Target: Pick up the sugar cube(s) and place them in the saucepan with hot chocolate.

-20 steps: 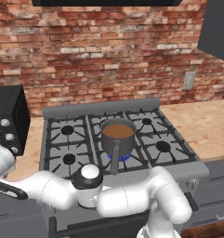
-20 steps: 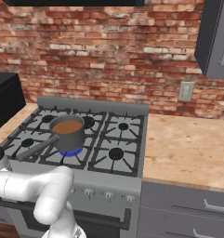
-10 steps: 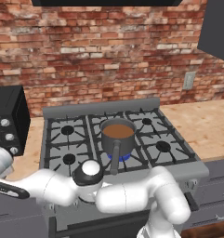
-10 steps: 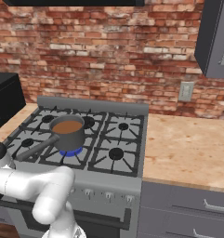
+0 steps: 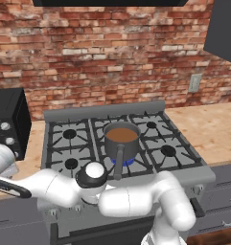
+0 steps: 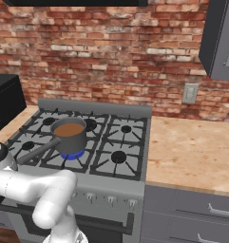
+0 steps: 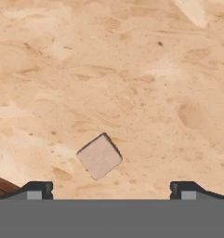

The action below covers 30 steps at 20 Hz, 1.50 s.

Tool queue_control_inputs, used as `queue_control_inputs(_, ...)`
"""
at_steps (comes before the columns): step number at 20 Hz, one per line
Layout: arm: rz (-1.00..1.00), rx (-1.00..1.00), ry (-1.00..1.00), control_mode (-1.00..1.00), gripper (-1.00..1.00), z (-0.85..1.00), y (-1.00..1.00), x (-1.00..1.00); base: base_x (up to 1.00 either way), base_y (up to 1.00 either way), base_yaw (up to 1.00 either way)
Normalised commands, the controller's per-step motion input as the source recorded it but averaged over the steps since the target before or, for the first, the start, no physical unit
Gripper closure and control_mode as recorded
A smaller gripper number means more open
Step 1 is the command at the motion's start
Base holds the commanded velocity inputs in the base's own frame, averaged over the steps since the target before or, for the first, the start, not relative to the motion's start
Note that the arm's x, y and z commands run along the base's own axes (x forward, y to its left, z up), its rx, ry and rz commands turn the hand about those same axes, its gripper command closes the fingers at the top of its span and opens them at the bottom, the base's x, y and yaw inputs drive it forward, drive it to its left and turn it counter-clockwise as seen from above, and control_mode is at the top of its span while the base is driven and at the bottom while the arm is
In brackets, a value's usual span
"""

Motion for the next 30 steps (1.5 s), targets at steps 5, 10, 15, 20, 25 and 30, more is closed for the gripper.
queue_control_inputs(5, -0.05, 0.04, -0.01, -1.00, -1.00, -0.30, -0.19, 0.00, 0.00, 0.00, 0.00)
queue_control_inputs(10, 0.00, 0.01, -0.03, -1.00, -1.00, -0.24, 0.05, 0.00, 0.00, 0.00, 0.00)
queue_control_inputs(15, 0.00, 0.00, -0.11, -1.00, -1.00, -0.11, 0.18, 0.05, 0.00, 0.00, 0.00)
queue_control_inputs(20, 0.00, 0.00, -0.13, -1.00, -1.00, -0.10, 0.13, 0.18, 0.00, 0.00, 0.00)
queue_control_inputs(25, 0.00, 0.00, -0.06, -1.00, -1.00, -0.17, 0.00, 0.10, 0.00, 0.00, 0.00)
queue_control_inputs(30, 0.00, 0.01, -0.02, -1.00, -1.00, -0.27, -0.02, 0.14, 0.00, 0.00, 0.00)
